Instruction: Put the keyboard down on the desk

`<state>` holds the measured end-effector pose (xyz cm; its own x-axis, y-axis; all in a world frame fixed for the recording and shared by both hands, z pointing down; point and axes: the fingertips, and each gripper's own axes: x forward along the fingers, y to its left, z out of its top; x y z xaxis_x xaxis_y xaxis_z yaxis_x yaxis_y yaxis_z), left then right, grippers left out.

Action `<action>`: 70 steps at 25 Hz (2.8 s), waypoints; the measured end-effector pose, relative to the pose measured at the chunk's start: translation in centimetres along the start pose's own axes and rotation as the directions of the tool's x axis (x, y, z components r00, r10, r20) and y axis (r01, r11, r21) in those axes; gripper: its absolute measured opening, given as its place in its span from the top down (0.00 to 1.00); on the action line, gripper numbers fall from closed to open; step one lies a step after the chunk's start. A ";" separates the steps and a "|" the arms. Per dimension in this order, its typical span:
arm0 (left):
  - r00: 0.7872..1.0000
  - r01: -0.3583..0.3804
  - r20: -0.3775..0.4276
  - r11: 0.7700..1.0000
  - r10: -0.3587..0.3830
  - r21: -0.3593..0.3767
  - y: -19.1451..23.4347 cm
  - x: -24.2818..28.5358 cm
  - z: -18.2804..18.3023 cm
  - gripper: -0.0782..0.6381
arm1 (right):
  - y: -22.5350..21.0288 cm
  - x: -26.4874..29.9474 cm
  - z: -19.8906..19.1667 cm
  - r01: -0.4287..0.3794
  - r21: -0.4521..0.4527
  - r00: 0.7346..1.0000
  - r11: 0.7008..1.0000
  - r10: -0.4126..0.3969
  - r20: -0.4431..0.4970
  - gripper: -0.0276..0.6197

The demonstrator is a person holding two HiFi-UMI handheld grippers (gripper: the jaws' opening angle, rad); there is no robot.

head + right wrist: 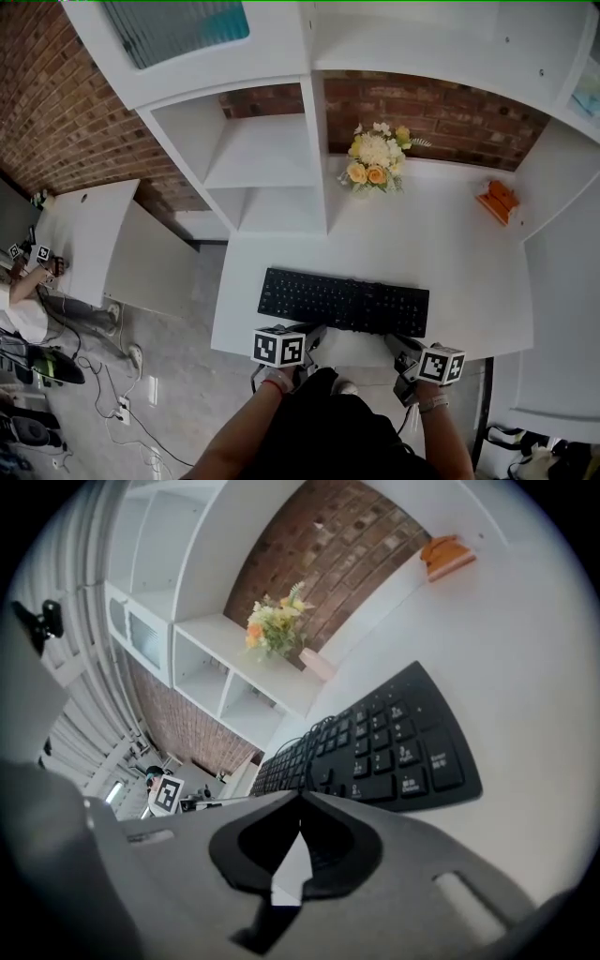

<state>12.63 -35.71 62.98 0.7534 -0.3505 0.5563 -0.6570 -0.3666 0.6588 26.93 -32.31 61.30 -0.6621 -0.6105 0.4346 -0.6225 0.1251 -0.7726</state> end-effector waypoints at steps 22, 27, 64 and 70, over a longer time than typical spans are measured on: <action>0.782 -0.231 0.622 0.911 -0.035 0.343 -2.6 -12.4 11.8 0.89 | 9.5 -6.7 11.6 0.362 -0.687 0.869 0.630 0.039 0.494 0.96; 0.718 -0.275 0.694 0.897 -0.048 0.347 -3.8 -15.7 13.6 0.89 | 11.9 -8.9 13.5 0.427 -0.689 0.832 0.585 0.043 0.552 0.96; 0.659 -0.300 0.749 0.888 -0.071 0.348 -8.2 -19.3 16.8 0.89 | 16.6 -14.2 15.3 0.453 -0.693 0.770 0.561 0.145 0.621 0.96; 0.667 -0.290 0.742 0.892 -0.072 0.347 -8.2 -19.0 16.8 0.89 | 16.2 -14.0 15.2 0.447 -0.687 0.770 0.573 0.145 0.622 0.96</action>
<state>3.25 -40.55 38.51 0.5296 -0.8466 -0.0518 -0.8137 -0.5244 0.2506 32.50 -33.62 35.62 -0.3405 -0.9380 -0.0652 -0.9393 0.3361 0.0691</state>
